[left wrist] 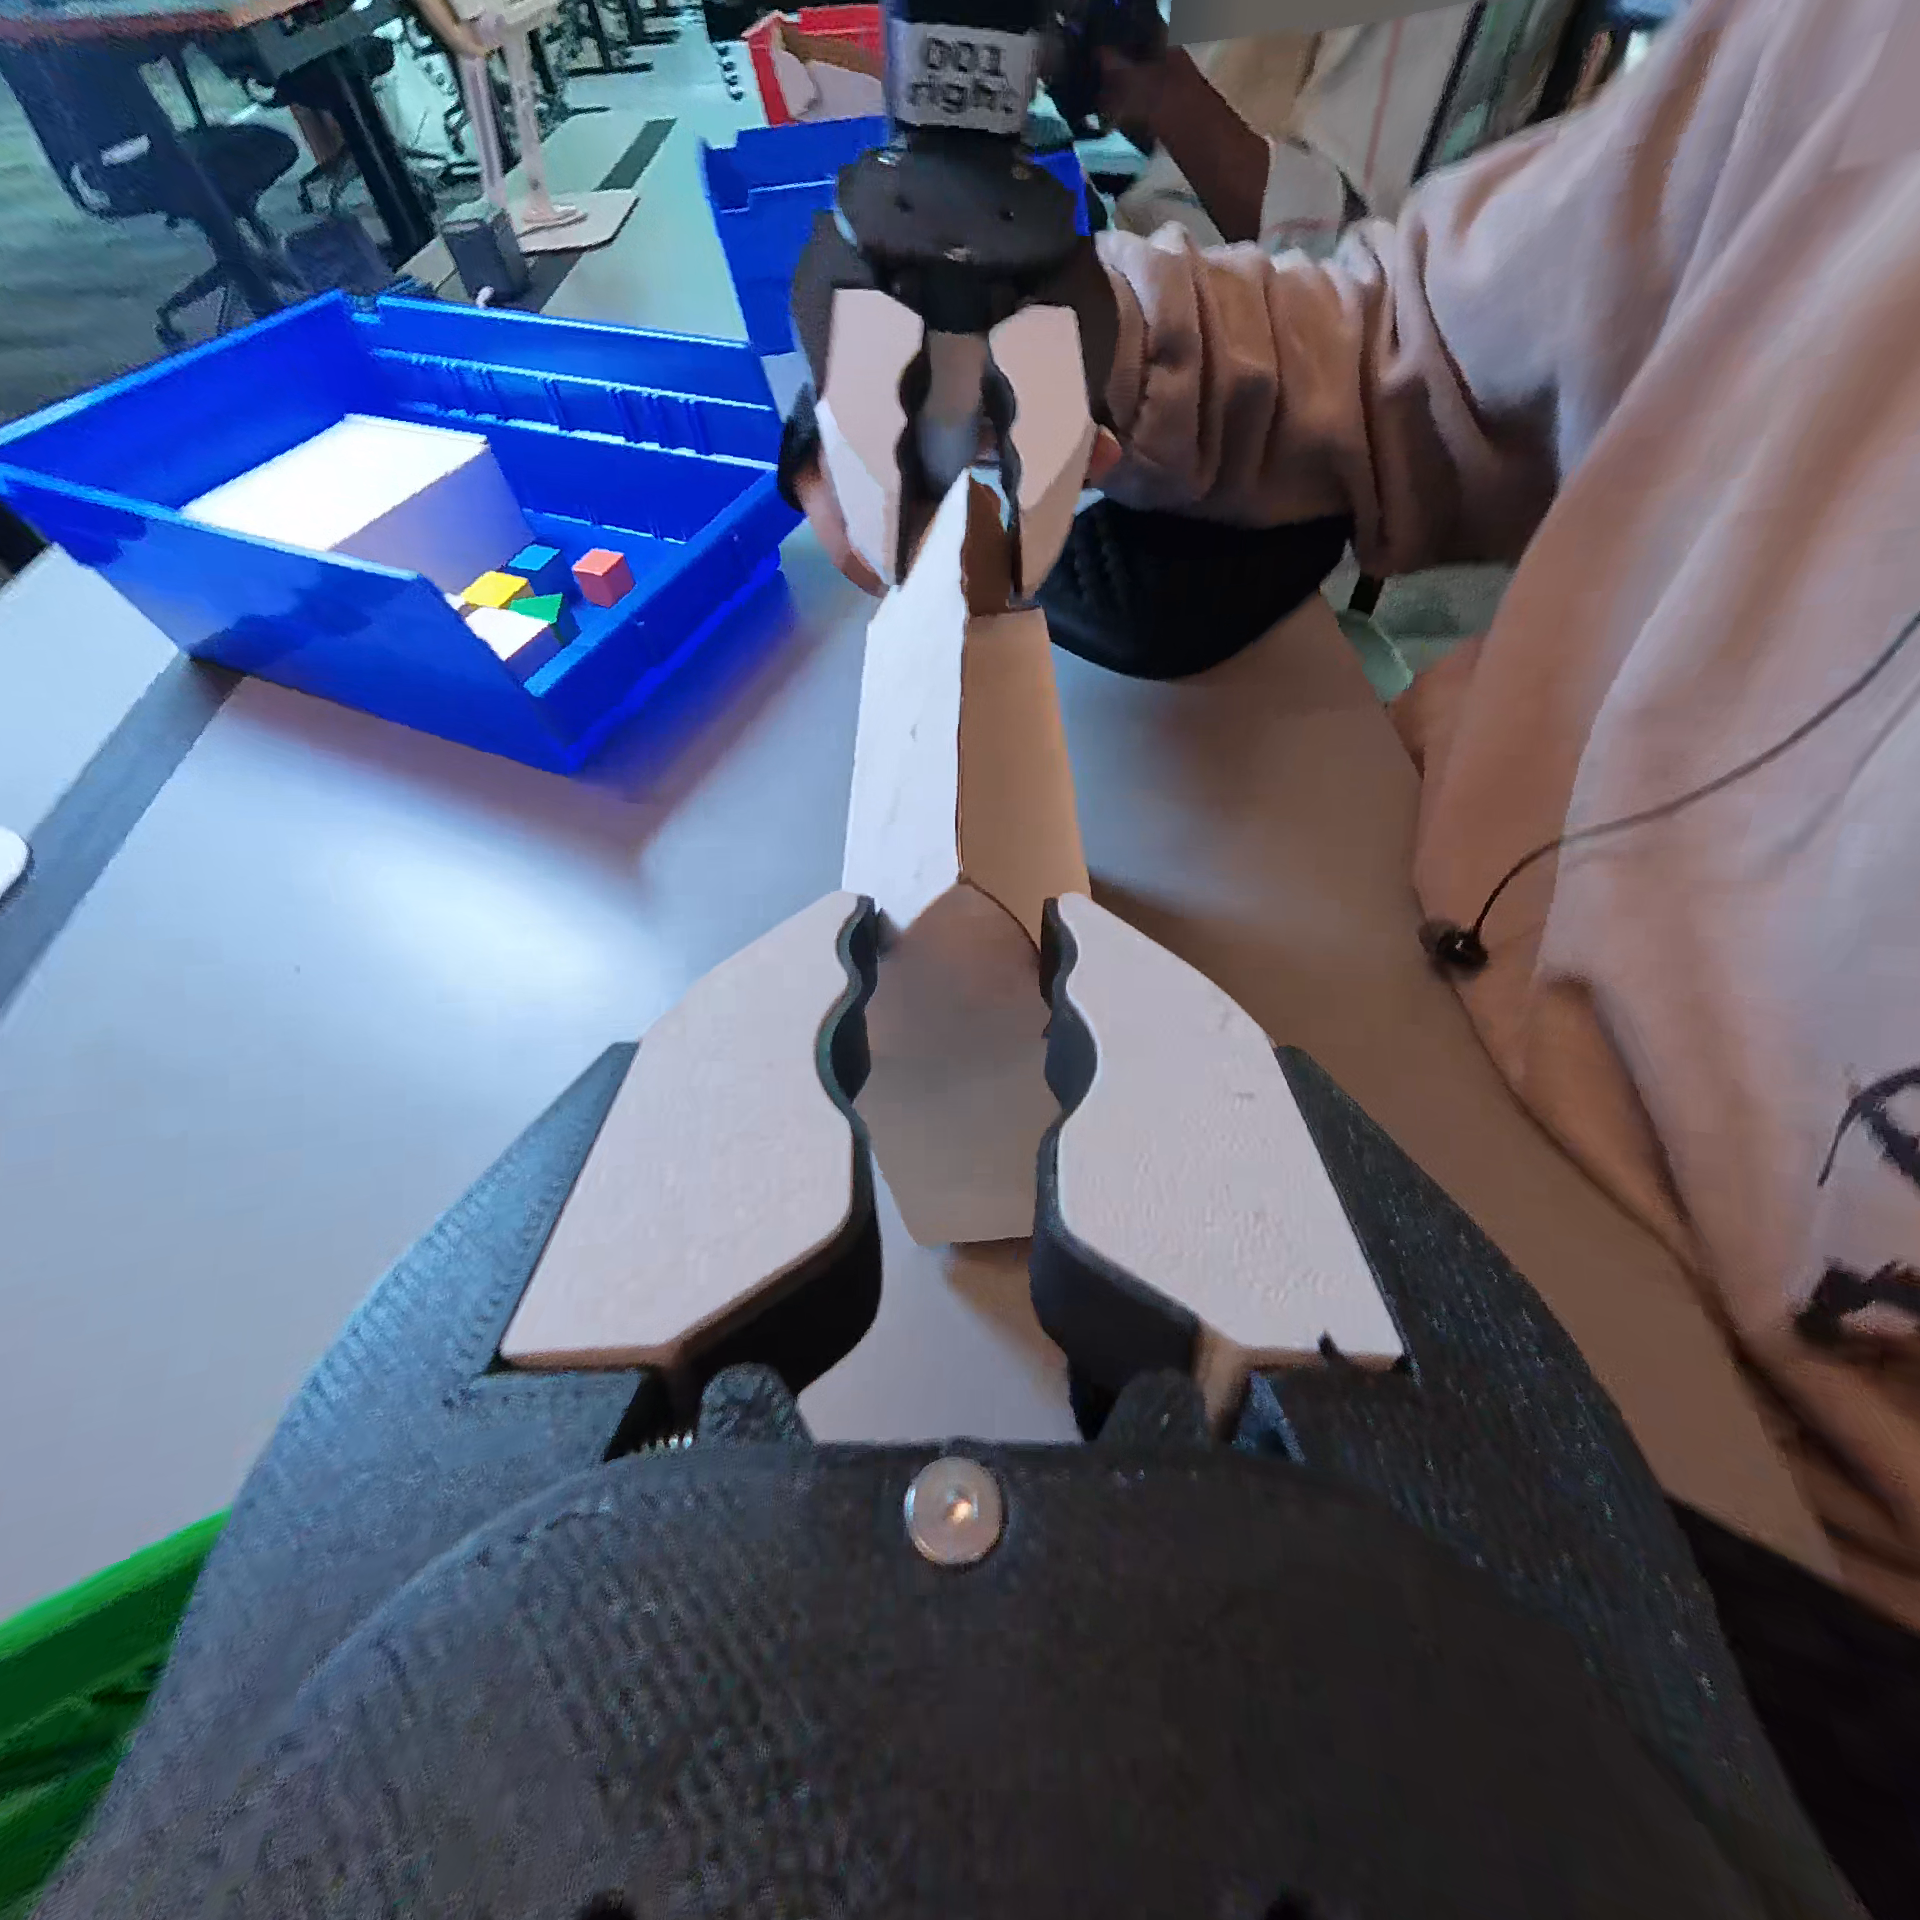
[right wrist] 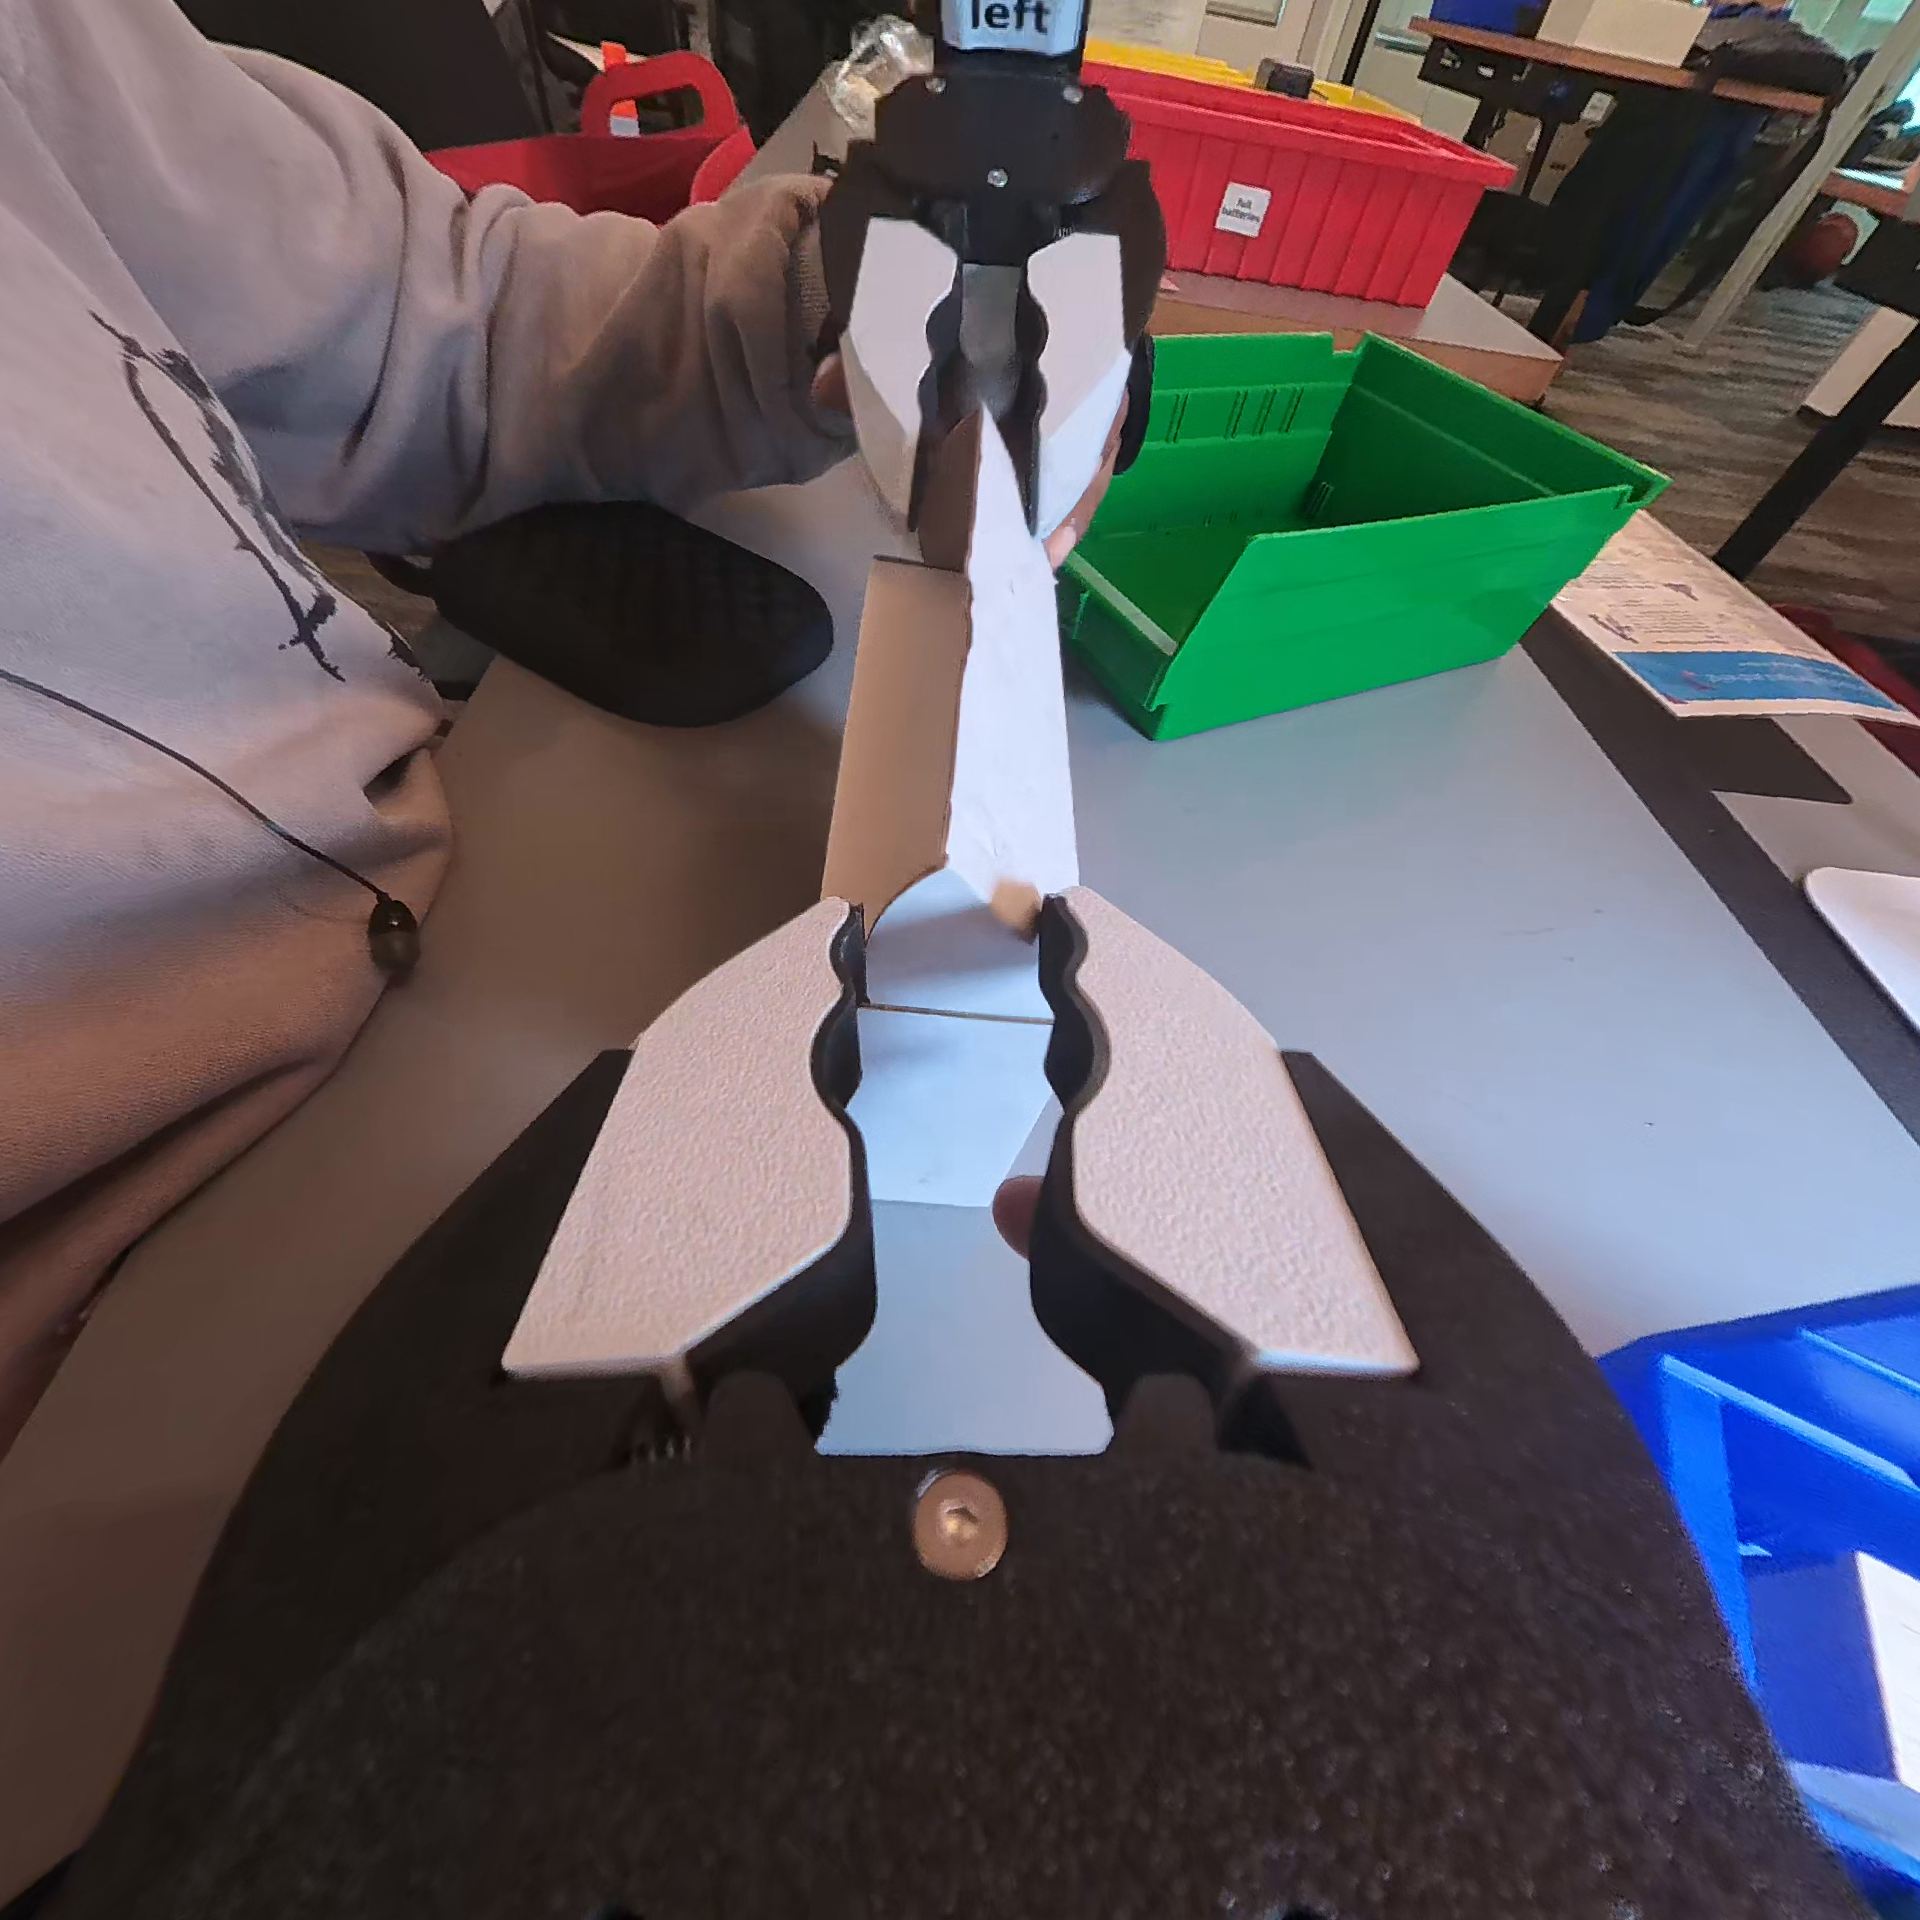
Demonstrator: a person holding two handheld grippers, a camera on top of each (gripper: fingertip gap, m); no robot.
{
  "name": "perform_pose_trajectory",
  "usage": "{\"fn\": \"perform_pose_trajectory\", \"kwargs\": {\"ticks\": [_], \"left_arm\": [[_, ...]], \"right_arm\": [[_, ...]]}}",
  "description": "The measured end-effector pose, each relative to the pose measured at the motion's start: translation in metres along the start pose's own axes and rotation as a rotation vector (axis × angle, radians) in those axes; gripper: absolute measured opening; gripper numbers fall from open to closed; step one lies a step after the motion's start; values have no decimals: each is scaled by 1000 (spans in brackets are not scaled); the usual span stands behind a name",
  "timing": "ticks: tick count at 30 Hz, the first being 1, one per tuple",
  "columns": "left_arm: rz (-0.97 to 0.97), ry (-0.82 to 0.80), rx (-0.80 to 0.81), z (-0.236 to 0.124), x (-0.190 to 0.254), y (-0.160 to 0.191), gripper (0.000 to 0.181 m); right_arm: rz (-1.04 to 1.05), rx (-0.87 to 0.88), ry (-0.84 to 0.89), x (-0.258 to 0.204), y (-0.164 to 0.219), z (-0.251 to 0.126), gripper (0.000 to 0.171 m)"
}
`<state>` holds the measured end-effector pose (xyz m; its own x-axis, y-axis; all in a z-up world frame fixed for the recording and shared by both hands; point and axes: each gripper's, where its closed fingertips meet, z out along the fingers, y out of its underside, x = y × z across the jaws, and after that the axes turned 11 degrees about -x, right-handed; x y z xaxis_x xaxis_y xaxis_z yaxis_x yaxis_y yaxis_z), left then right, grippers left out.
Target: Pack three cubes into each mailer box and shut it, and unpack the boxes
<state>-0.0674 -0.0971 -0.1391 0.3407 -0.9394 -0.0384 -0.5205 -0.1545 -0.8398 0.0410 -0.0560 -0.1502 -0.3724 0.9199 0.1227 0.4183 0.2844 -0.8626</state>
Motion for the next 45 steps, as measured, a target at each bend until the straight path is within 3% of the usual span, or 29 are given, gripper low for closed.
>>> {"fn": "perform_pose_trajectory", "kwargs": {"ticks": [10,19,24,26,29,34,36,41,45], "left_arm": [[-324,96,-6,-4,-3,0,28],[-761,202,40,-5,-12,-7,26],[-832,183,57,-4,-11,-9,25],[-749,179,33,-5,-6,-9,25],[-455,105,0,-6,0,-3,23],[81,46,-108,-6,20,14,55],[129,81,-142,-3,26,15,57],[174,87,-107,-2,19,7,32],[49,107,-93,-2,12,2,30]], "right_arm": [[-100,-55,75,-4,-3,3,30],[-160,-73,115,-5,-6,2,29],[-120,-55,91,-3,-7,0,29],[-83,-30,50,-5,-9,-1,29],[-72,-17,29,-6,-8,0,29],[-97,-20,-1,-10,-8,1,28],[-79,-17,-18,-9,-8,0,28],[-39,9,-74,-8,-9,-1,28],[8,28,-124,-7,-11,-5,28]]}}
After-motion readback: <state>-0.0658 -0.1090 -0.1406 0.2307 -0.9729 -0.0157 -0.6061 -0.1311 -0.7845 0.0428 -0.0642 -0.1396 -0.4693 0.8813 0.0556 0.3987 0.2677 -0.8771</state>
